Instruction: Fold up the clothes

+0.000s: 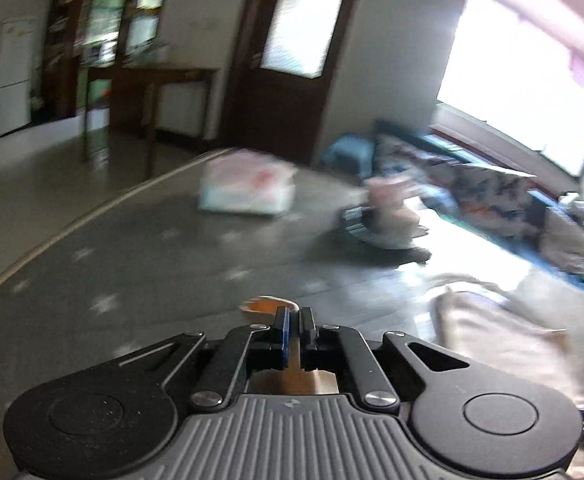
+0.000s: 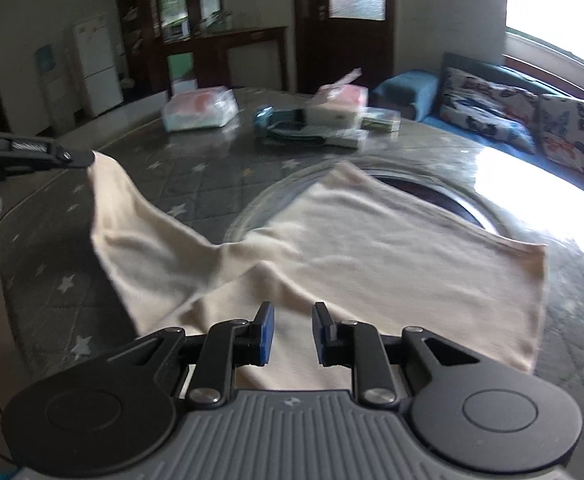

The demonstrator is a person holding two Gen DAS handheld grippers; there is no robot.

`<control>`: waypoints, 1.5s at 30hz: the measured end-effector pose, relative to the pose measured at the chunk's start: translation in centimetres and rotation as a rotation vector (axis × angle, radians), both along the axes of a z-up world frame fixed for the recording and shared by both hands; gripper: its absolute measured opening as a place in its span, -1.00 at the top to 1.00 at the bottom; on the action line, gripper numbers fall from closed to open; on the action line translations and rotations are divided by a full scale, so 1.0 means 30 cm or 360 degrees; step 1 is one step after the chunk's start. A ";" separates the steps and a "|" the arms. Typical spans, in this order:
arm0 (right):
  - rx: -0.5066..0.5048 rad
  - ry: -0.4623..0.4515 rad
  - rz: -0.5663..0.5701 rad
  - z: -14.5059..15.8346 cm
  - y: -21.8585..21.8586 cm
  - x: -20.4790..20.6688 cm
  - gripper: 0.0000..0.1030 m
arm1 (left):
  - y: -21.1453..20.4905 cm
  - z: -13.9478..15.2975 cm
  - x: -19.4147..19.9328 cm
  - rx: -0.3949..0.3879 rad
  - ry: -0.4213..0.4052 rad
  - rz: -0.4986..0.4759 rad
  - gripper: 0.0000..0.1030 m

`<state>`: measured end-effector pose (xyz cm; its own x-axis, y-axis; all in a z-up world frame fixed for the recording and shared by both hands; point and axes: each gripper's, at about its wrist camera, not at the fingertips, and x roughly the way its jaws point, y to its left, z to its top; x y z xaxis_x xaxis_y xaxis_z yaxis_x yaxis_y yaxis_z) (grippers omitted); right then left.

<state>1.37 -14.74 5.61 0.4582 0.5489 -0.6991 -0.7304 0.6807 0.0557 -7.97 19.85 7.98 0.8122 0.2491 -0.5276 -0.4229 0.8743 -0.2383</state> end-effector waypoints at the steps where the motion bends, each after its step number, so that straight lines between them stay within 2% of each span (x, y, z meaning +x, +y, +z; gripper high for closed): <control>1: 0.0006 -0.0001 -0.0022 0.003 -0.015 0.003 0.61 | -0.034 0.025 0.011 0.0001 -0.0029 -0.0054 0.91; 5: 0.0036 -0.0011 -0.0102 0.014 -0.084 0.018 0.61 | -0.198 0.098 0.068 -0.0008 -0.0120 -0.0312 0.91; 10: 0.0078 -0.0023 -0.0203 0.025 -0.174 0.036 0.61 | -0.420 0.119 0.137 0.0015 -0.0136 -0.0630 0.91; 16: 0.0106 -0.0019 -0.0334 0.028 -0.269 0.056 0.61 | -0.632 0.066 0.189 -0.0024 -0.0094 -0.0977 0.90; 21: 0.0111 0.0018 -0.0401 0.012 -0.320 0.065 0.61 | -0.744 0.001 0.198 -0.0022 0.0023 -0.1233 0.84; 24: 0.0148 0.0080 -0.0409 0.008 -0.341 0.068 0.61 | -0.719 -0.019 0.176 0.0061 0.0031 -0.1223 0.69; 26: 0.0157 0.0096 -0.0399 0.003 -0.343 0.065 0.55 | -0.653 -0.026 0.158 0.0116 0.0047 -0.1148 0.69; 27: 0.0159 0.0102 -0.0396 0.001 -0.341 0.066 0.45 | -0.611 -0.030 0.146 0.0138 0.0057 -0.1106 0.68; 29: 0.0173 0.0146 -0.0384 -0.008 -0.335 0.066 0.42 | -0.531 -0.041 0.125 0.0187 0.0073 -0.1018 0.66; 30: 0.0163 0.0158 -0.0367 -0.014 -0.326 0.064 0.41 | -0.492 -0.046 0.117 0.0225 0.0080 -0.0981 0.55; 31: 0.0145 0.0155 -0.0357 -0.019 -0.317 0.061 0.39 | -0.456 -0.052 0.107 0.0261 0.0087 -0.0947 0.32; 33: 0.0116 0.0160 -0.0342 -0.029 -0.305 0.056 0.32 | -0.397 -0.070 0.075 0.0304 0.0121 -0.0893 0.19; 38: 0.0043 0.0152 -0.0368 -0.066 -0.295 0.050 0.33 | -0.296 -0.114 0.008 0.0280 0.0175 -0.0819 0.19; 41: 0.0015 0.0168 -0.0372 -0.083 -0.289 0.051 0.37 | -0.303 -0.136 -0.018 0.0326 0.0187 -0.0864 0.19; 43: 0.0006 0.0171 -0.0371 -0.089 -0.285 0.053 0.51 | -0.331 -0.143 -0.023 0.0319 0.0190 -0.0932 0.19; 44: -0.0004 0.0165 -0.0374 -0.091 -0.282 0.053 0.65 | -0.349 -0.147 -0.017 0.0331 0.0189 -0.0956 0.19; 45: -0.0013 0.0155 -0.0374 -0.091 -0.280 0.051 0.71 | -0.363 -0.149 -0.020 0.0363 0.0183 -0.0975 0.19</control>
